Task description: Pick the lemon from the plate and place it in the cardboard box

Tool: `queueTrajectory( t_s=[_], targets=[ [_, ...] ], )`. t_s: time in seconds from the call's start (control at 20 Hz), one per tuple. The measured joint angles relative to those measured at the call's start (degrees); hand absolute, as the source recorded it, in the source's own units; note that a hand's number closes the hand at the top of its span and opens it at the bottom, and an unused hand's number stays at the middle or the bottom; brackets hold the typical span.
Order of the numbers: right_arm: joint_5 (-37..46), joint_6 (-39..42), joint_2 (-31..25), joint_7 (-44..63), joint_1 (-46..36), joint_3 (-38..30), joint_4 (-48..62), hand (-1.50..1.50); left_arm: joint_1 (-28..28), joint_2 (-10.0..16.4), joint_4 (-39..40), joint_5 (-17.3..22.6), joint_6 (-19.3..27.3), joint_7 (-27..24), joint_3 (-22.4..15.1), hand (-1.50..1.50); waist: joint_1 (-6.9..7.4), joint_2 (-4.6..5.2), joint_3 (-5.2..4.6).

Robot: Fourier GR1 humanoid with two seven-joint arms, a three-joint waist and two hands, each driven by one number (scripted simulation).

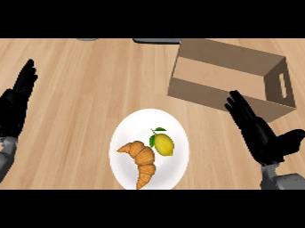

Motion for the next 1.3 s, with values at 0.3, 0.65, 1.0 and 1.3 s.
queueTrajectory(
  t_s=[0.3,0.65,1.0,1.3],
  targets=[
    [3.4,4.8,-5.1,-1.1,-13.4,0.4,-9.6,-1.5,-0.9,-1.3,-3.1,-0.6,-5.1,-5.1,-3.6,0.0,1.23,0.34,1.51],
    [18.1,11.4,-14.3,-7.5,-25.5,4.7,-9.2,-1.5,-2.2,-2.7,-4.1,0.6,-12.4,-8.8,-6.6,0.0,1.8,1.1,1.95],
    [32.6,14.4,-17.6,-18.9,-30.5,11.2,-6.7,-1.5,-1.2,-3.0,-4.5,0.6,-14.9,-10.5,-6.3,0.0,1.86,1.18,2.14],
    [43.3,20.1,-19.2,-13.0,-35.4,19.2,-9.8,-1.5,-1.6,-4.1,-3.8,-0.2,-15.3,-10.2,-6.1,0.0,1.23,0.88,2.11]
  ],
)
